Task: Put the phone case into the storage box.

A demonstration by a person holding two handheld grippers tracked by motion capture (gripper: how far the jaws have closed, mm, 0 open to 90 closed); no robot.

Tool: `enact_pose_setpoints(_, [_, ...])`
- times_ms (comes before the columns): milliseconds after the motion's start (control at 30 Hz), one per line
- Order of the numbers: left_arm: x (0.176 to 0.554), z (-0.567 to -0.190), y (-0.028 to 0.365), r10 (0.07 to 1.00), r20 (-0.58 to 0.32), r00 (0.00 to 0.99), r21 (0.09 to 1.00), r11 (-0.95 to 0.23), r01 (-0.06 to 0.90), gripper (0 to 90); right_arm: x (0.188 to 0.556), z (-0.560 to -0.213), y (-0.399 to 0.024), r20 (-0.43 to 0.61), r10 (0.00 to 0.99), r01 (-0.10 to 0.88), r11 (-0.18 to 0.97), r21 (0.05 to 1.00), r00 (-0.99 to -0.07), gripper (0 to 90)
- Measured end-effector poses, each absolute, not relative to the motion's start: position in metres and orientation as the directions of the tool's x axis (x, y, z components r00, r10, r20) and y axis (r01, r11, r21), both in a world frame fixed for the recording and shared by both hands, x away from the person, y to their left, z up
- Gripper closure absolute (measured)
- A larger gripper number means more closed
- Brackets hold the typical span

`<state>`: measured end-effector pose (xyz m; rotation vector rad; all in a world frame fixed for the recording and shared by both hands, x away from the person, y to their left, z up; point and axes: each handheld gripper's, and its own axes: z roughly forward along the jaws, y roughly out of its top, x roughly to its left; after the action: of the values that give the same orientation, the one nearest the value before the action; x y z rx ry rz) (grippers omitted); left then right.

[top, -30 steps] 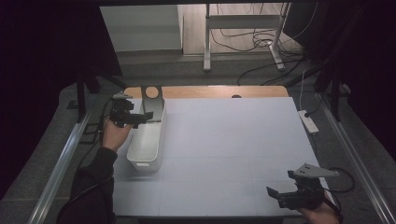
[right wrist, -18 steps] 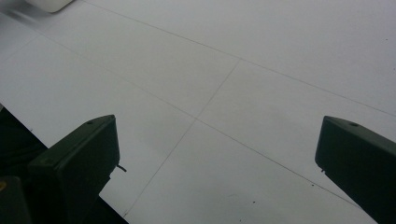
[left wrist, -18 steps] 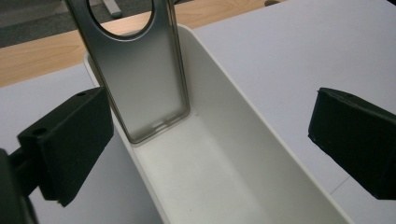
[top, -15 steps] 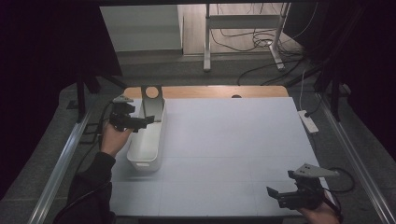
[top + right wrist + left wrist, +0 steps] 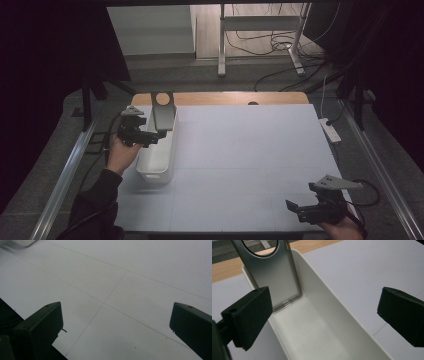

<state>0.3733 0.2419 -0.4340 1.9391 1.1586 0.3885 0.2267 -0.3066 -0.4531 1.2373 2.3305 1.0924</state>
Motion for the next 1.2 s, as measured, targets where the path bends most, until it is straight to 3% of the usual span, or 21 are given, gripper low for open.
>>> enact_pose_setpoints(1200, [0.323, -0.442, 0.239, 0.815, -0.145, 0.561, 0.786, -0.249, 0.565, 0.0, 0.226, -0.453, -0.305, 0.081, 0.807, 0.587, 0.351, 0.73, -0.584, 0.0])
